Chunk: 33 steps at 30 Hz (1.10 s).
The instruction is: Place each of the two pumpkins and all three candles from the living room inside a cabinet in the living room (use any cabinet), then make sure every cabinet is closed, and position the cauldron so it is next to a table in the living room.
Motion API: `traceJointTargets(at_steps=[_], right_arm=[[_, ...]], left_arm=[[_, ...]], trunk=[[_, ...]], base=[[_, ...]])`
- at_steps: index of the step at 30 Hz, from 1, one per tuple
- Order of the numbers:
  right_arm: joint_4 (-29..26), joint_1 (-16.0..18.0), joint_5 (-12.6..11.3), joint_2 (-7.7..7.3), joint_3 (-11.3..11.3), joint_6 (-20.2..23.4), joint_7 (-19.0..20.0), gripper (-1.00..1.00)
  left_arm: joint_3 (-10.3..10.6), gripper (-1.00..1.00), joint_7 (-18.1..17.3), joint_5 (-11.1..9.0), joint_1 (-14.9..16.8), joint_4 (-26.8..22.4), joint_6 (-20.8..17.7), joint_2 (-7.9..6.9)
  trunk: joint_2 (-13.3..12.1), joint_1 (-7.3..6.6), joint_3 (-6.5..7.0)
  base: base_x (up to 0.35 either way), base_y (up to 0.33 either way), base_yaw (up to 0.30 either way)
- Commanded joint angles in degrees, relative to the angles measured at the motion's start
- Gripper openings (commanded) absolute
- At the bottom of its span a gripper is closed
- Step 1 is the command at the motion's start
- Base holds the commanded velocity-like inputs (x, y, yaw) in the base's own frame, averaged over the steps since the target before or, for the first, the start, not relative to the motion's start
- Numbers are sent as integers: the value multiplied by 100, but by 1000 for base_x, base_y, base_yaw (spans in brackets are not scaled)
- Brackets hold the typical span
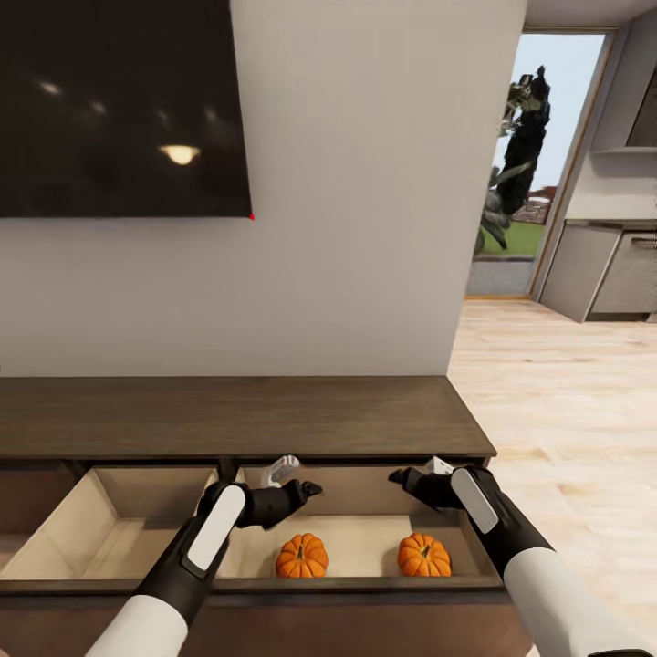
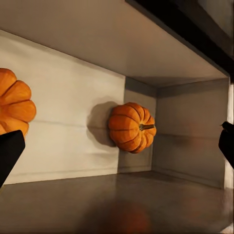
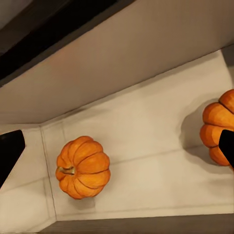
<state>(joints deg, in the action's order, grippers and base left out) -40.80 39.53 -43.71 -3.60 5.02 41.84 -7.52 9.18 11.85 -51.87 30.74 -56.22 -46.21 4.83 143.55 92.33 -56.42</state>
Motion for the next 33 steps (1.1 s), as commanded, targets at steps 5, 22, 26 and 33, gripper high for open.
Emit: traceJointTargets(at_steps=[5, 22, 26, 33], right_arm=[[-8, 2, -59, -15, 14, 74, 110, 100], [-7, 2, -59, -13, 17, 89, 225, 100], [-7, 2, -59, -13, 17, 88, 225, 100], [-5, 2, -59, -13, 13, 87, 225, 100]], left_arm=[[-100, 100, 54, -96, 2, -11, -63, -4], [-134, 100, 47, -112, 2, -12, -73, -88], [-136, 100, 45, -112, 2, -12, -73, -88], [-134, 100, 53, -116, 2, -76, -73, -88]], trunk=[[-5, -14, 105], [-28, -58, 482], [-72, -87, 567], [-352, -241, 692]], base=[[0, 0, 0], [0, 0, 0], [0, 0, 0], [0, 0, 0]])
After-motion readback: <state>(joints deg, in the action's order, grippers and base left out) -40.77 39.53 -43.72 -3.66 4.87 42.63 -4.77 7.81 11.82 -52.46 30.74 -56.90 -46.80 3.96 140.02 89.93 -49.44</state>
